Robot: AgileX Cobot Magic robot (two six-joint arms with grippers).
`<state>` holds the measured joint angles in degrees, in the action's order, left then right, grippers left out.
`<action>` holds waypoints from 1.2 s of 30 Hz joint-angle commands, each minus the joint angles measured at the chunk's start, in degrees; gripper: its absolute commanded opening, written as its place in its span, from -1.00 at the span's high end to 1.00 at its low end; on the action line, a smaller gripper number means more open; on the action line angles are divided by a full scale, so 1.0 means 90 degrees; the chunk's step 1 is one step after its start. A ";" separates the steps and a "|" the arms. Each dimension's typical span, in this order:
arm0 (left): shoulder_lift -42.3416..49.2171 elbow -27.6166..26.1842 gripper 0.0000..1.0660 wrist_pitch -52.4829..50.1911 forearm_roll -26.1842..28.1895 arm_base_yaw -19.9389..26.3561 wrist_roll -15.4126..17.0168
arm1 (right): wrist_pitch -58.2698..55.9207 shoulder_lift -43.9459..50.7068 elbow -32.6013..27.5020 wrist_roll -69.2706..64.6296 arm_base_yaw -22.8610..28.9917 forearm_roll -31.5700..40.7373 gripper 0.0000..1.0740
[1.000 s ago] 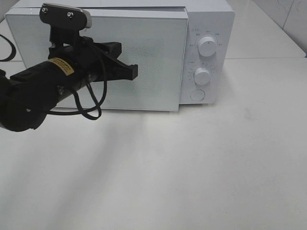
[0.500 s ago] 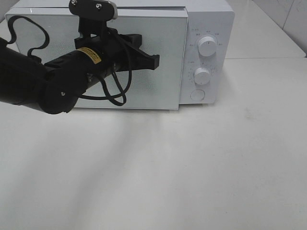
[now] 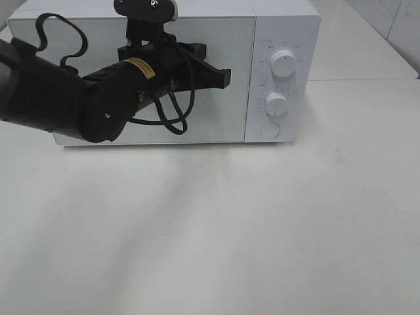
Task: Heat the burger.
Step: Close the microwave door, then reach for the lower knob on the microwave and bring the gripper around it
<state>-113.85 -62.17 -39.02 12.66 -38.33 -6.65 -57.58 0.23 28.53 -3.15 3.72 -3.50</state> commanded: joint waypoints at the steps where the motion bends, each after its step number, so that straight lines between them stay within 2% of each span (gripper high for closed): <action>1: -0.0013 -0.0172 1.00 -0.0248 0.0579 0.0293 0.0025 | 0.0064 0.0166 0.0000 -0.0013 -0.0019 -0.0025 -0.42; 6: 0.0013 -0.0172 1.00 -0.0197 0.0414 0.0312 0.0025 | 0.0064 0.0166 0.0000 -0.0013 -0.0019 -0.0025 -0.42; 11: 0.0344 -0.0089 1.00 0.0618 -0.0102 0.0115 0.0025 | 0.0064 0.0166 0.0000 -0.0013 -0.0019 -0.0025 -0.42; 19: 0.0783 0.0223 1.00 0.1592 -0.0146 -0.0057 0.0025 | 0.0064 0.0166 0.0000 -0.0006 -0.0019 -0.0025 -0.42; 20: 0.0980 0.0363 0.95 0.1910 -0.0172 -0.0108 0.0038 | 0.0064 0.0166 0.0000 -0.0006 -0.0019 -0.0025 -0.42; 21: 0.1159 0.0452 0.77 0.2311 -0.0172 -0.0185 0.0038 | 0.0064 0.0166 0.0000 -0.0006 -0.0019 -0.0025 -0.42; 22: 0.1159 0.0452 0.77 0.2311 -0.0172 -0.0185 0.0038 | 0.0064 0.0166 0.0000 -0.0006 -0.0019 -0.0025 -0.42; 23: 0.1254 0.0490 0.63 0.2546 -0.0172 -0.0216 0.0038 | 0.0064 0.0166 0.0000 -0.0006 -0.0019 -0.0025 -0.42; 24: 0.1420 0.0541 0.21 0.2986 -0.0178 -0.0261 0.0038 | 0.0064 0.0166 0.0000 -0.0006 -0.0019 -0.0025 -0.42; 25: 0.1420 0.0541 0.21 0.2986 -0.0178 -0.0261 0.0038 | 0.0064 0.0166 0.0000 -0.0006 -0.0019 -0.0025 -0.42; 26: 0.1496 0.0547 -0.05 0.3228 -0.0185 -0.0261 0.0038 | 0.0064 0.0166 0.0000 -0.0006 -0.0019 -0.0025 -0.42; 27: 0.1623 0.0579 -0.50 0.3654 -0.0185 -0.0280 0.0051 | 0.0064 0.0166 0.0000 -0.0006 -0.0019 -0.0025 -0.42; 28: 0.1623 0.0579 -0.50 0.3654 -0.0185 -0.0280 0.0051 | 0.0064 0.0166 0.0000 -0.0006 -0.0019 -0.0025 -0.42; 29: 0.1668 0.0579 -0.66 0.3902 -0.0172 -0.0280 0.0051 | 0.0064 0.0166 0.0000 -0.0006 -0.0019 -0.0025 -0.42; 30: 0.1789 0.0579 -0.92 0.4501 -0.0172 -0.0280 0.0051 | 0.0064 0.0166 0.0000 -0.0006 -0.0019 -0.0025 -0.42; 31: 0.1789 0.0579 -0.92 0.4501 -0.0172 -0.0280 0.0051 | 0.0064 0.0166 0.0000 -0.0006 -0.0019 -0.0025 -0.42; 32: 0.1929 0.0579 -0.91 0.5150 -0.0172 -0.0280 0.0057 | 0.0064 0.0166 0.0000 -0.0013 -0.0019 -0.0025 -0.42; 36: 0.2133 0.0579 -0.91 0.6061 -0.0172 -0.0280 0.0057 | 0.0064 0.0166 0.0000 -0.0013 -0.0019 -0.0025 -0.42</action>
<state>-95.34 -57.12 13.92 11.29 -40.45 -6.42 -57.58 0.23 28.53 -3.15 3.72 -3.50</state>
